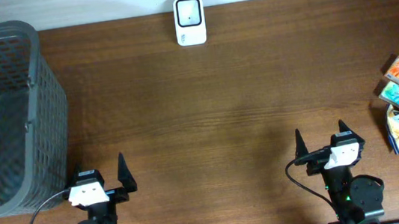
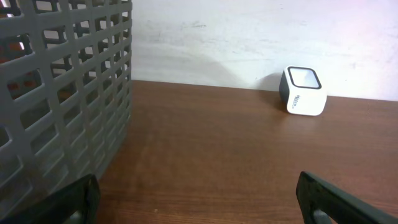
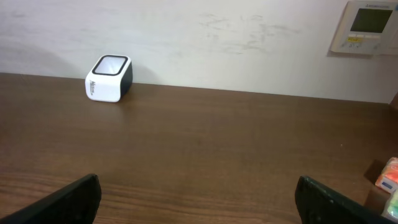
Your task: Scan the item barcode
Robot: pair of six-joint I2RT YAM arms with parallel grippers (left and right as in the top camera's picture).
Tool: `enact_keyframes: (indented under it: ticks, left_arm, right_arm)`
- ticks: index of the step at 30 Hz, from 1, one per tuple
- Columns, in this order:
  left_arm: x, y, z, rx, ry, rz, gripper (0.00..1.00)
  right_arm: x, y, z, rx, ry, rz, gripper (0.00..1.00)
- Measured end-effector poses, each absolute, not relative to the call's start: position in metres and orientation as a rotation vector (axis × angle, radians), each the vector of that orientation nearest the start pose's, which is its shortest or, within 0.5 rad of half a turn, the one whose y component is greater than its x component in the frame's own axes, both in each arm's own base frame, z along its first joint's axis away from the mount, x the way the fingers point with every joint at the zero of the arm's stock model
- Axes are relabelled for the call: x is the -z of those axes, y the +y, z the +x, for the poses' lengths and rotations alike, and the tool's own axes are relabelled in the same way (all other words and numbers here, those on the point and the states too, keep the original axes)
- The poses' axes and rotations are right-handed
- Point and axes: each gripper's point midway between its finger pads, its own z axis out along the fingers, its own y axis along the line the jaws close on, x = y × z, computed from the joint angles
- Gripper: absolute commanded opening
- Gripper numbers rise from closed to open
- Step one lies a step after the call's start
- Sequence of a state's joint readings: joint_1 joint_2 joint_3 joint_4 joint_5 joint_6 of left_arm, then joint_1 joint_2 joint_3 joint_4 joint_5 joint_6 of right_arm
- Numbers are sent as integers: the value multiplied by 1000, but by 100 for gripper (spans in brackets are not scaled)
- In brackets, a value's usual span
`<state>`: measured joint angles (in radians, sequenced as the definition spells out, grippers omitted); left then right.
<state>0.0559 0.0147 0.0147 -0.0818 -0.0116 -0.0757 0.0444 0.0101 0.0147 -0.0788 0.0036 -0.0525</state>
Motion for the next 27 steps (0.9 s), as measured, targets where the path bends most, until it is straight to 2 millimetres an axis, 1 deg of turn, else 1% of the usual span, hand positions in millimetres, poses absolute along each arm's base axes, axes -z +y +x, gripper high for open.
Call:
enact_keyframes:
  ticks: [27]
  left_arm:
    - [-157, 13, 246, -30, 1652, -63, 99]
  right_arm:
    - [-159, 10, 246, 9, 1643, -77, 98]
